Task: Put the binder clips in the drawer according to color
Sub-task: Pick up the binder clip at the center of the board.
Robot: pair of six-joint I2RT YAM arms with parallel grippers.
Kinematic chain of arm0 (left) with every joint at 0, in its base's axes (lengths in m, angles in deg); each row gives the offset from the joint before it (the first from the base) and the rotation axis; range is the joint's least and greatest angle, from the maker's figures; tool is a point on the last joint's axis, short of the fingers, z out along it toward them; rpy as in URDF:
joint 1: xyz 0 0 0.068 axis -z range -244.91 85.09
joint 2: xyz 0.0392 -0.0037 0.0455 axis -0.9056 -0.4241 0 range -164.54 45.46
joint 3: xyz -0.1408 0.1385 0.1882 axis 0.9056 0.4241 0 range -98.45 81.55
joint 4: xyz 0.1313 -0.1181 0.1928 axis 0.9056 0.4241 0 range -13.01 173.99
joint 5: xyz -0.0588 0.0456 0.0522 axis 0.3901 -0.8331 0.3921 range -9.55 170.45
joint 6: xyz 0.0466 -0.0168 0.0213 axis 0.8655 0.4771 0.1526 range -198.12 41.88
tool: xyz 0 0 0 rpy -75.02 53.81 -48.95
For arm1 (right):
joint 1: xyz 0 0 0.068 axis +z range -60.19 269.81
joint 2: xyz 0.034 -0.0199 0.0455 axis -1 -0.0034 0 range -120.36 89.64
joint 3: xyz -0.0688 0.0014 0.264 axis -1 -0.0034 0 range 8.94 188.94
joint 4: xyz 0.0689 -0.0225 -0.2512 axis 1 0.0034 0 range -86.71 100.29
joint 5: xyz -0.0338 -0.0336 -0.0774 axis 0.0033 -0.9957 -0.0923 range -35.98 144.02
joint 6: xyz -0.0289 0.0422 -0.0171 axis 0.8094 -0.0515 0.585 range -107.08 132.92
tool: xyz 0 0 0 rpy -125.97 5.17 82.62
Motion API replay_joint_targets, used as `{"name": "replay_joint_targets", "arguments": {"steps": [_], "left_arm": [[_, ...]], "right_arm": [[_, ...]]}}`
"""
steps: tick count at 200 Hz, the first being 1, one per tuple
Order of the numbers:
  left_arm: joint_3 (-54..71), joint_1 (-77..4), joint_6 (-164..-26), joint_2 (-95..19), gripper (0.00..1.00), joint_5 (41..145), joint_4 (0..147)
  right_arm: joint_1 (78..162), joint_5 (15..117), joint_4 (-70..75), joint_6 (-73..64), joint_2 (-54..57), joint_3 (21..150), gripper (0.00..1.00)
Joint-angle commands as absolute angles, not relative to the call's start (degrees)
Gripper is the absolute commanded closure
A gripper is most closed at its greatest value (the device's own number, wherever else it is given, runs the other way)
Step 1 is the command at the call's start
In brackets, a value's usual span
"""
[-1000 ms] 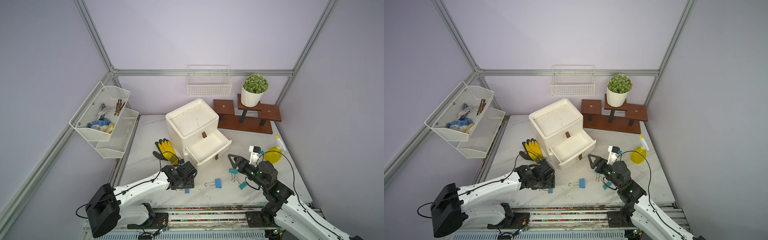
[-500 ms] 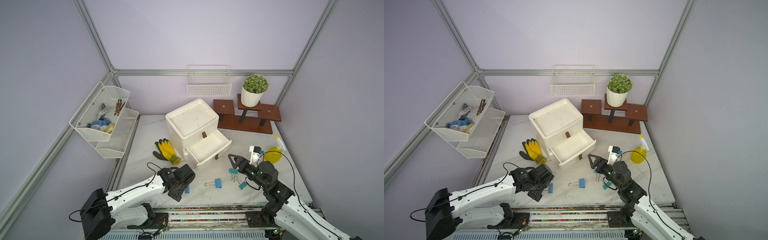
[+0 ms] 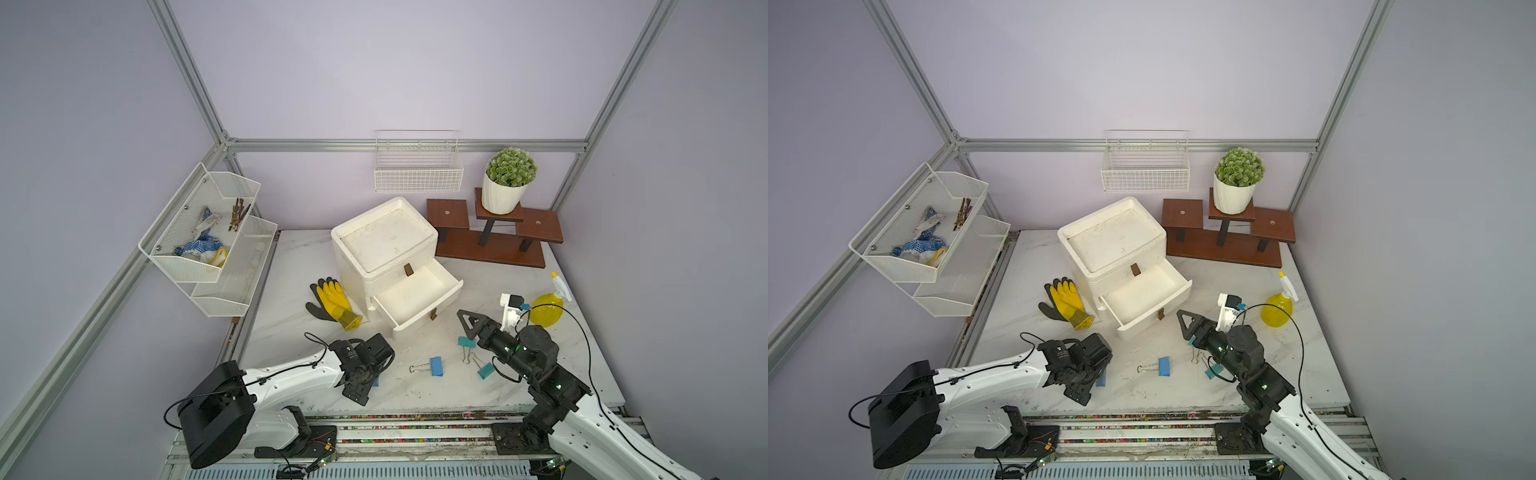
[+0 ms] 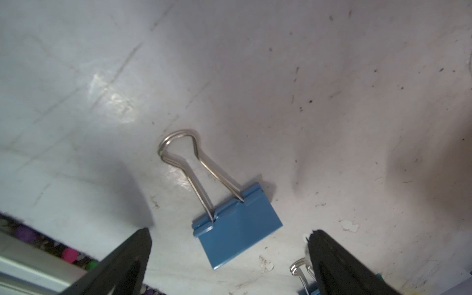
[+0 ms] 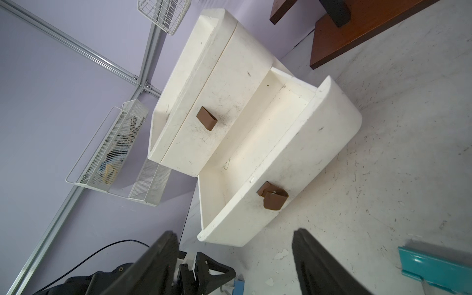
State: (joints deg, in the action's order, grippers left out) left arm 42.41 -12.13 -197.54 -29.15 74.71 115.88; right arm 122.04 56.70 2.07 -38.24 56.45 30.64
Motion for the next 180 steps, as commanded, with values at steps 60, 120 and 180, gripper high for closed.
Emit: {"name": "replay_joint_targets", "arguments": {"steps": [60, 120, 180], "left_arm": [[38.32, -14.72, -234.74, -34.99, 0.01, 80.38, 112.09], [38.95, -15.69, -235.1, -38.57, 0.13, 80.75, 111.45], [40.93, -18.87, -235.03, -36.46, 0.14, 80.48, 113.64]], "right_arm": [[121.8, 57.95, 3.82, -38.05, 58.26, 29.69, 0.24], [121.78, 59.2, 4.25, -37.56, 58.19, 30.38, 0.24], [121.77, 58.23, 6.3, -37.96, 60.64, 29.54, 0.24]]}}
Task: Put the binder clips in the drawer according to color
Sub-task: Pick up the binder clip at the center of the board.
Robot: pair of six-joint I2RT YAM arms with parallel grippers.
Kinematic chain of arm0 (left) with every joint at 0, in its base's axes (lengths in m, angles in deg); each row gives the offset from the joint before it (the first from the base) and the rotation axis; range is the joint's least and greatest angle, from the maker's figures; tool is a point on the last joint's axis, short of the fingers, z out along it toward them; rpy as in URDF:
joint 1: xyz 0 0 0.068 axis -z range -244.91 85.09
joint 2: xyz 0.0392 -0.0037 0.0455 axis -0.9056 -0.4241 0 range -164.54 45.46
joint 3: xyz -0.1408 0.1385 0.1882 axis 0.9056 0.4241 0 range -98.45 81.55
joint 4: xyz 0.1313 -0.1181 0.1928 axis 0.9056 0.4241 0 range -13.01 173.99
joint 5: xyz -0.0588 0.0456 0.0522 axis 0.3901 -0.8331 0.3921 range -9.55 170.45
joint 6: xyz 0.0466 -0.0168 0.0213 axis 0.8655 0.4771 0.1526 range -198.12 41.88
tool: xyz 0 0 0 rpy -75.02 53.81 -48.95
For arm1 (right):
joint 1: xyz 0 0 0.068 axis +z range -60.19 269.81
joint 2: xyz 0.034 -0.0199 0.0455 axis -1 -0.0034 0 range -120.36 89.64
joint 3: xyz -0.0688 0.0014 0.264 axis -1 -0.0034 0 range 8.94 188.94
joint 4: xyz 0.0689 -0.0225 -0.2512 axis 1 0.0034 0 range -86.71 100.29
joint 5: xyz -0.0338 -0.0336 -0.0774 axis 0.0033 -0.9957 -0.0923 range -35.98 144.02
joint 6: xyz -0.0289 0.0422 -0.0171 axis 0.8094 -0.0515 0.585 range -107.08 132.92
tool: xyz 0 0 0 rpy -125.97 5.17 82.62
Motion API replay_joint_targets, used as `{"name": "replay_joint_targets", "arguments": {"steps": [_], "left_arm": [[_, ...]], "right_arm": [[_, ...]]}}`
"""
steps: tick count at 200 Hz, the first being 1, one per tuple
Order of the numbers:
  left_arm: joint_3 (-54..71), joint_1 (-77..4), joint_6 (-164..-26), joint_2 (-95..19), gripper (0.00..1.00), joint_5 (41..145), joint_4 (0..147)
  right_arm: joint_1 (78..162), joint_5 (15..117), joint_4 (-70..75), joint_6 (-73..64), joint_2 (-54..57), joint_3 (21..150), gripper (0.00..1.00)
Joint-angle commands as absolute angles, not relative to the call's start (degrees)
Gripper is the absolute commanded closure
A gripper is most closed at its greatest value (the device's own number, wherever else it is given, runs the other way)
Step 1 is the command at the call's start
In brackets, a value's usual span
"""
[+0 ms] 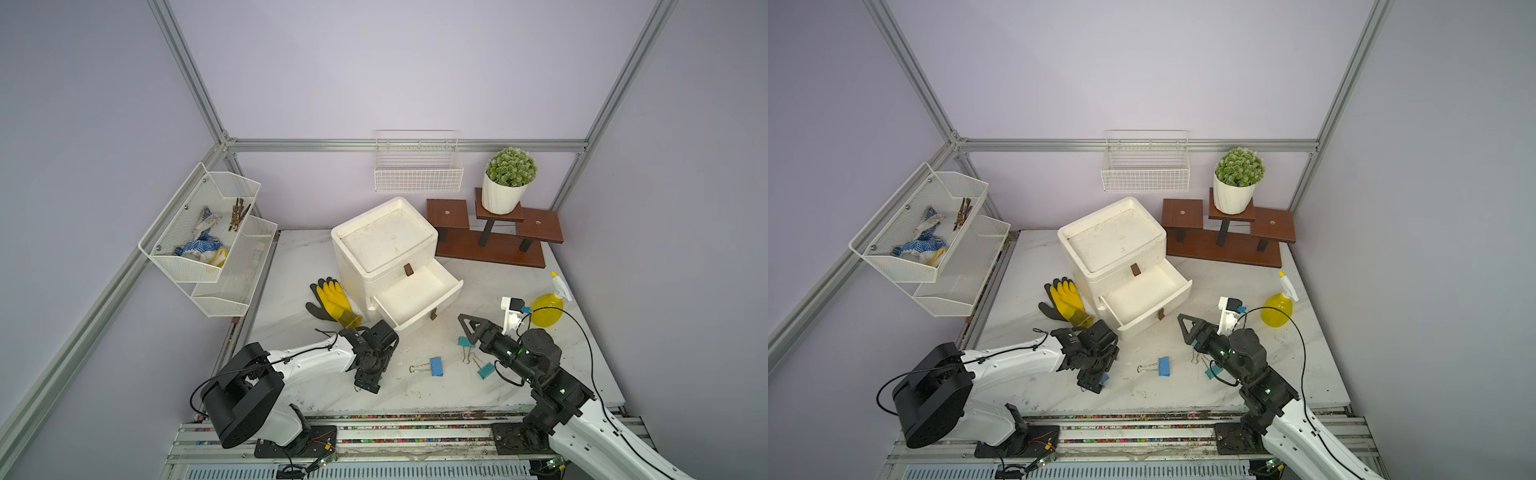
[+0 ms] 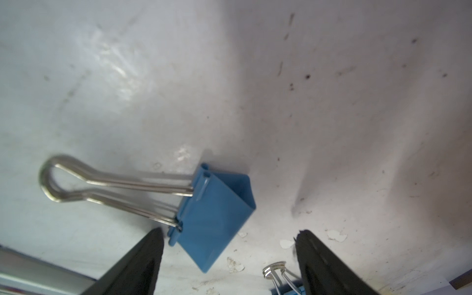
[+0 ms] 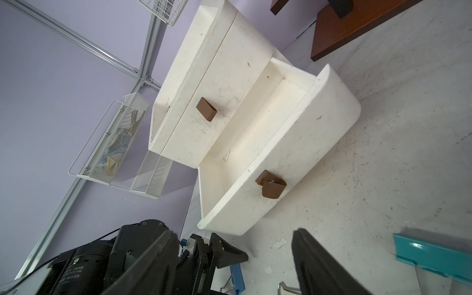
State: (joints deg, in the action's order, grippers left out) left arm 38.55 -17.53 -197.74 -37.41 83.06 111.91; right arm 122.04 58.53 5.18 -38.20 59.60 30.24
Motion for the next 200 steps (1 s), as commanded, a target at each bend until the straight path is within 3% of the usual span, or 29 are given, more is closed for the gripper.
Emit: {"name": "replay_joint_targets", "arguments": {"steps": [1, 8, 24, 31, 47, 68, 98, 121, 146, 168, 200], "left_arm": [[40.94, -18.91, -235.06, -36.42, 0.14, 80.46, 113.73], [41.14, -19.15, -235.01, -36.31, 0.17, 79.44, 113.82], [42.83, -19.21, -234.15, -36.09, 0.42, 74.68, 110.41], [44.08, -19.21, -234.14, -35.7, 0.45, 75.16, 108.24], [43.7, -18.9, -231.96, -33.24, 0.42, 75.9, 109.06], [41.45, -17.96, -230.35, -32.17, 0.27, 77.67, 116.26], [44.0, -17.58, -228.13, -28.05, 0.28, 72.58, 116.27], [38.38, -20.88, -207.94, -26.68, 0.28, 68.91, 121.38], [31.83, -22.81, -175.38, -25.65, 0.23, 63.72, 124.69], [32.51, -23.03, -145.18, -23.52, 0.2, 69.54, 121.42], [34.79, -23.1, -122.36, -20.04, 0.19, 78.21, 123.02]], "right_arm": [[121.78, 58.28, 6.29, -38.01, 60.64, 29.53, 0.24], [121.76, 58.41, 5.99, -38.21, 60.48, 29.35, 0.24], [121.8, 58.72, 5.75, -38.21, 59.87, 29.55, 0.25], [121.78, 58.75, 5.88, -38.13, 59.76, 29.75, 0.25], [121.75, 58.33, 6.06, -37.82, 59.77, 29.95, 0.25], [121.75, 58.23, 4.78, -38.11, 59.11, 29.28, 0.25], [121.73, 59.06, 2.37, -39.37, 58.19, 28.14, 0.25], [121.8, 58.94, 3.05, -39.03, 58.7, 28.13, 0.25], [121.79, 58.85, 3.62, -38.81, 59.31, 28.02, 0.25], [121.79, 58.67, 3.37, -39.02, 59.74, 27.59, 0.25], [121.73, 58.67, 2.94, -39.46, 59.52, 27.61, 0.25]]}}
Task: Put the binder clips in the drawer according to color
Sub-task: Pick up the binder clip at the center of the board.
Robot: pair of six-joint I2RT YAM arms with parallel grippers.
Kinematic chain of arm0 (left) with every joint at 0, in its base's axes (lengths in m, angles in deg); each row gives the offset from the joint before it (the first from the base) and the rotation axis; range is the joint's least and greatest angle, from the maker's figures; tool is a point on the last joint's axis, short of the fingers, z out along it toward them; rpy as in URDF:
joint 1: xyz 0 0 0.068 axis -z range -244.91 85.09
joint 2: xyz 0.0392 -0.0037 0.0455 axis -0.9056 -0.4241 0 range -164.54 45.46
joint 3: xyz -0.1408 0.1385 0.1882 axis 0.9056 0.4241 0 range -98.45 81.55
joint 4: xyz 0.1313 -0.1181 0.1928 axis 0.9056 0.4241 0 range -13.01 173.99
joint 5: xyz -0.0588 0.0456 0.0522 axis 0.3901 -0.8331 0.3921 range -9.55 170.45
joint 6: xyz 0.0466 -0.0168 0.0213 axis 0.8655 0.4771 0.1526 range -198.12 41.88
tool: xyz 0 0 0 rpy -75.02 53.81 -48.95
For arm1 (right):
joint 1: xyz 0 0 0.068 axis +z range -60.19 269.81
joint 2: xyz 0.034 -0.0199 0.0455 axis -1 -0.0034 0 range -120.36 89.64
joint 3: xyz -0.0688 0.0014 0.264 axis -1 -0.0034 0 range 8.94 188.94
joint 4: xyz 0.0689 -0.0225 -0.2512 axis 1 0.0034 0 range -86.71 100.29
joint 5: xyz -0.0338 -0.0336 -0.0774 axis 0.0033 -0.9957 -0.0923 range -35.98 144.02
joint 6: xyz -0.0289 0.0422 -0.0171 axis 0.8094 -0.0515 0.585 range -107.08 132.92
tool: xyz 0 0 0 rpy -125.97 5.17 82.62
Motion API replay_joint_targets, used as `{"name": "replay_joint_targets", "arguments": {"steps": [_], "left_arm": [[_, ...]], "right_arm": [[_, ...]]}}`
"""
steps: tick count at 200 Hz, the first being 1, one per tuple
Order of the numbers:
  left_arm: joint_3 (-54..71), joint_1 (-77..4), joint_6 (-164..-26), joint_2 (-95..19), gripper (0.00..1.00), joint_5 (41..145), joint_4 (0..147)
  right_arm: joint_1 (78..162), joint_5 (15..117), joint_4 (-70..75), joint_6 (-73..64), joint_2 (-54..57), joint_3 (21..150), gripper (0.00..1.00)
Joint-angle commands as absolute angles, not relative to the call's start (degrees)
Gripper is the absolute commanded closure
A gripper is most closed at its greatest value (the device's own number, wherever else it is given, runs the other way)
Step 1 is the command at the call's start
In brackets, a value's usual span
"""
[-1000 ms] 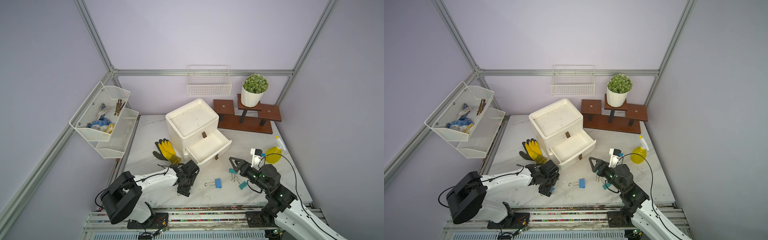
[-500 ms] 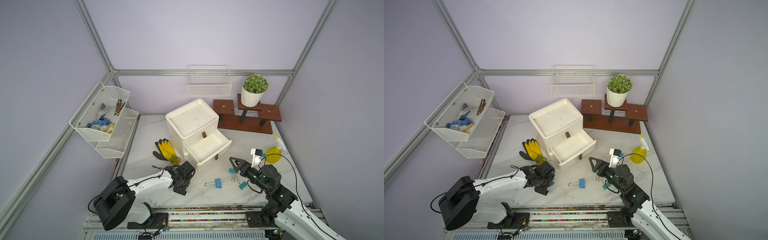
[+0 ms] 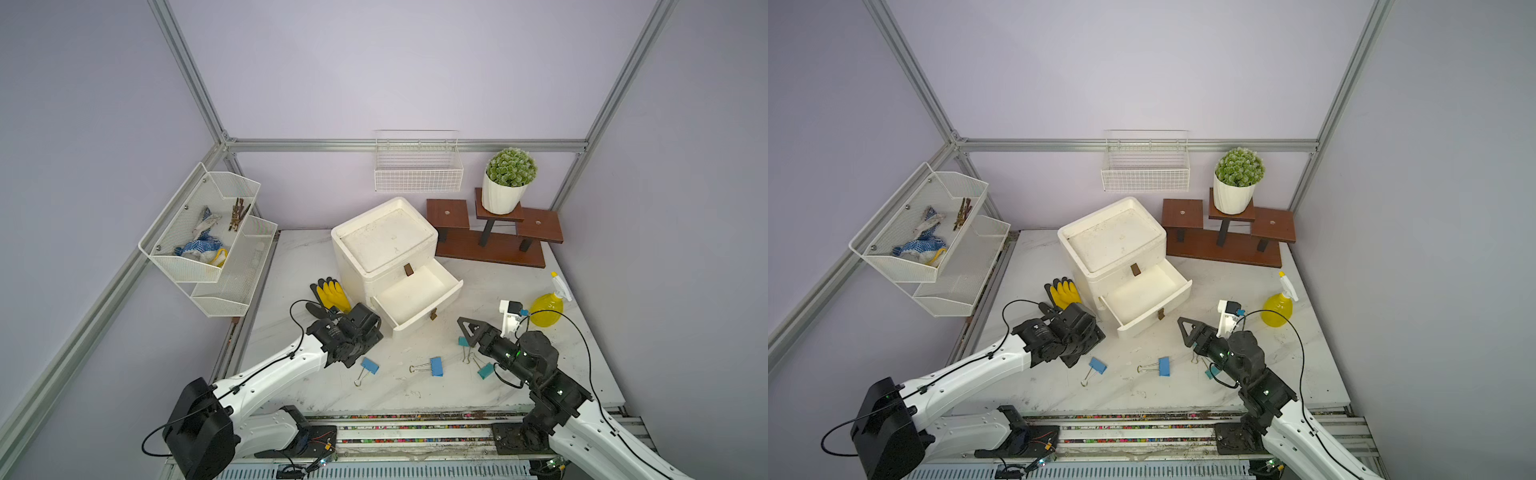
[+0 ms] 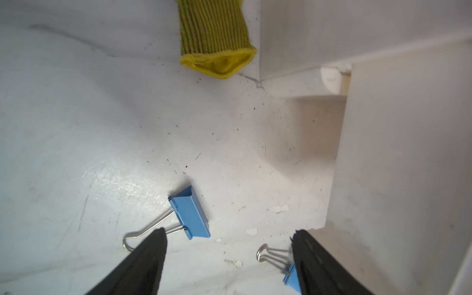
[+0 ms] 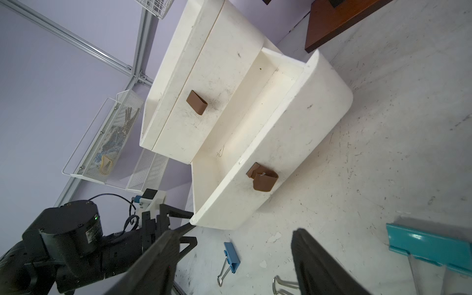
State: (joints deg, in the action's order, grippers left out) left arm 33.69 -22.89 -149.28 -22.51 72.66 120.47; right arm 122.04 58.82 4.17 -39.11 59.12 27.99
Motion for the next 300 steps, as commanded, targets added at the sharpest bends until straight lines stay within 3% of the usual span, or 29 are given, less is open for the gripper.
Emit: {"name": "replay_joint_targets", "arguments": {"steps": [1, 18, 47, 100, 182, 244, 300], "left_arm": [[34.88, -23.13, -122.04, -20.03, 0.19, 78.14, 123.21], [36.5, -23.18, -118.94, -20.1, 0.2, 76.17, 125.81], [41.52, -22.82, -111.56, -21.58, 0.2, 80.79, 115.02], [37.75, -21.58, -100.42, -29.25, 0.18, 77.21, 113.51], [36.27, -21.72, -97.15, -37.19, 0.18, 77.06, 112.54], [36.85, -21.68, -100.45, -38.11, 0.29, 75.62, 113.49], [37.86, -21.67, -101.6, -36.63, 0.52, 75.95, 112.39]], "right_arm": [[121.76, 58.68, 2.98, -39.47, 59.5, 27.6, 0.25], [121.78, 58.68, 2.95, -39.66, 59.5, 27.93, 0.25], [121.76, 58.37, 3.29, -39.69, 59.49, 28.29, 0.25], [121.8, 58.15, 3.49, -40.43, 59.08, 27.94, 0.25], [121.78, 58.37, 1.49, -40.61, 56.7, 27.93, 0.25], [121.77, 57.85, 2.21, -40.43, 57.07, 27.93, 0.25], [121.74, 57.89, 1.88, -40.35, 56.42, 28.11, 0.25]]}}
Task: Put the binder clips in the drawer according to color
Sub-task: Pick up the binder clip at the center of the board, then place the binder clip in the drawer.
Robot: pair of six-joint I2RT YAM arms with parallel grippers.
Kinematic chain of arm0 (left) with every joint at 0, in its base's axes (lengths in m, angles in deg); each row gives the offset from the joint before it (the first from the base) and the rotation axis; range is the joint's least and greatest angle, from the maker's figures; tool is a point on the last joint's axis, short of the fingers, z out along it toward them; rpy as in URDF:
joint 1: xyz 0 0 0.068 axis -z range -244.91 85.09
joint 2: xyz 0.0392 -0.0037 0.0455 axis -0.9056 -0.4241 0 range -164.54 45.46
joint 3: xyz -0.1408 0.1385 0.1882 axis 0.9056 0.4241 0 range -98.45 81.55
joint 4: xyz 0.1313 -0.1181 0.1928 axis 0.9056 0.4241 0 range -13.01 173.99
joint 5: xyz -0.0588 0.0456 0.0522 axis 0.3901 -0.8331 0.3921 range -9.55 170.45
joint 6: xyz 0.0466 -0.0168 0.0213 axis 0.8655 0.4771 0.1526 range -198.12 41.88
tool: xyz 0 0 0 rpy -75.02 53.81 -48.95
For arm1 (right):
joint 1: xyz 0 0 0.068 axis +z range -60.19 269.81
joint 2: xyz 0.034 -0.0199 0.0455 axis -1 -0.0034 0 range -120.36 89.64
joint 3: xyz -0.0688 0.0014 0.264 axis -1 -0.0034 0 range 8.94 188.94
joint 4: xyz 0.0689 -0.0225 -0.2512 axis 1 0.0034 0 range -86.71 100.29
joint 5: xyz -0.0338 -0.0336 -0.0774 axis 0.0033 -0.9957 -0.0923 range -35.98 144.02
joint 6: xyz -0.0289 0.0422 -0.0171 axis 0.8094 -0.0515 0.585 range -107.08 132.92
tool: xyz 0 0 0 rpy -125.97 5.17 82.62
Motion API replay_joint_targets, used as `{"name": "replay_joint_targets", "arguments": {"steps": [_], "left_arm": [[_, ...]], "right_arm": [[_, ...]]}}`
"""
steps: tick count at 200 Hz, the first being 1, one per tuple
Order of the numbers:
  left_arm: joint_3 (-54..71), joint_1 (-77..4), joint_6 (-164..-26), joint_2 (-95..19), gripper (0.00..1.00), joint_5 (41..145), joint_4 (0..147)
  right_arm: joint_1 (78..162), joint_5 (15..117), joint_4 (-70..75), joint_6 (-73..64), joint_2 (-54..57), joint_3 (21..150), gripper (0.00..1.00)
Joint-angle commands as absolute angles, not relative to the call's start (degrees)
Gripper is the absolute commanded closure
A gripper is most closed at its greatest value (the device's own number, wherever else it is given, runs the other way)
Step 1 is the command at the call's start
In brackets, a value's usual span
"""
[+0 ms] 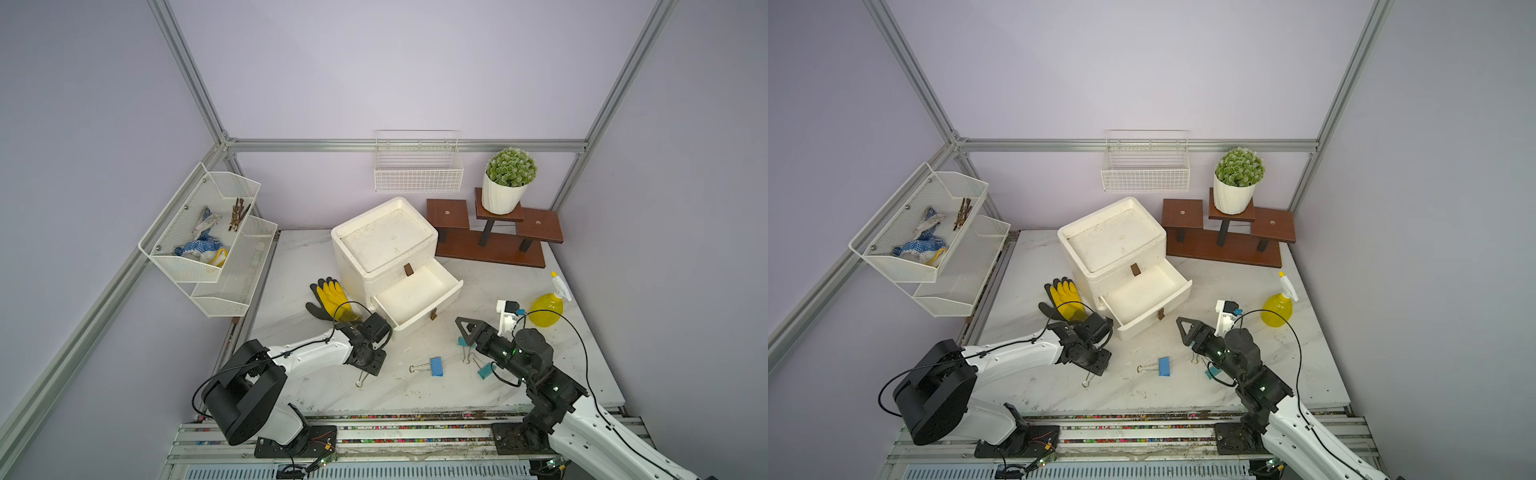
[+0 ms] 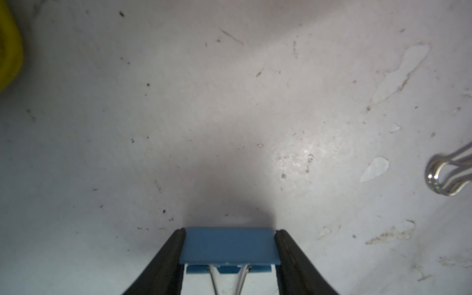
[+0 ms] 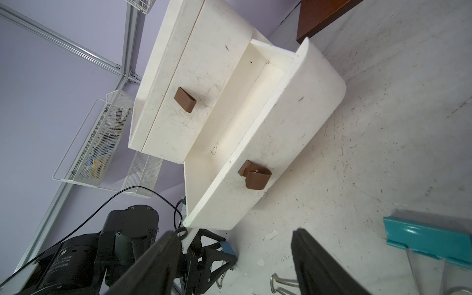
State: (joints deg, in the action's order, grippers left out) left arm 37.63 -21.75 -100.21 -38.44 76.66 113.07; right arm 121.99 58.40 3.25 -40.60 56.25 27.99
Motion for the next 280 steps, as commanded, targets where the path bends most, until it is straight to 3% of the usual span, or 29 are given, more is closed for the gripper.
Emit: {"name": "replay_joint_targets", "arguments": {"steps": [1, 57, 92, 129, 163, 214, 251, 280], "left_arm": [[37.86, -21.67, -101.64, -36.59, 0.52, 75.92, 112.44], [34.8, -18.11, -109.3, -25.07, 0.58, 71.94, 122.45], [22.57, -11.42, -115.36, -19.64, 0.58, 68.09, 132.07], [2.96, -6.26, -111.43, -27.59, 0.58, 58.57, 136.2], [-5.47, -6.16, -99.86, -40.59, 0.57, 48.61, 130.1], [-8.52, -15.42, -92.53, -52.23, 0.55, 54.17, 123.37], [-8.36, -15.83, -90.6, -55.26, 0.55, 57.2, 121.34], [-6.92, -15.82, -91.86, -55.9, 0.48, 59.03, 122.16]], "right_arm": [[121.73, 57.89, 1.88, -40.35, 56.42, 28.11, 0.25], [121.65, 57.32, 2.89, -40.36, 57.34, 28.15, 0.25], [121.62, 55.41, 4.3, -39.79, 58.59, 29.11, 0.25], [121.64, 54.92, 6.92, -38.33, 58.74, 31.09, 0.25], [121.69, 55.07, 7.24, -38.85, 59.79, 31.17, 0.25], [121.67, 54.55, 10.62, -38.37, 62.61, 31.64, 0.25], [121.67, 55.07, 10.12, -38.84, 62.49, 30.76, 0.25], [121.7, 55.18, 9.42, -38.76, 61.73, 30.92, 0.25]]}}
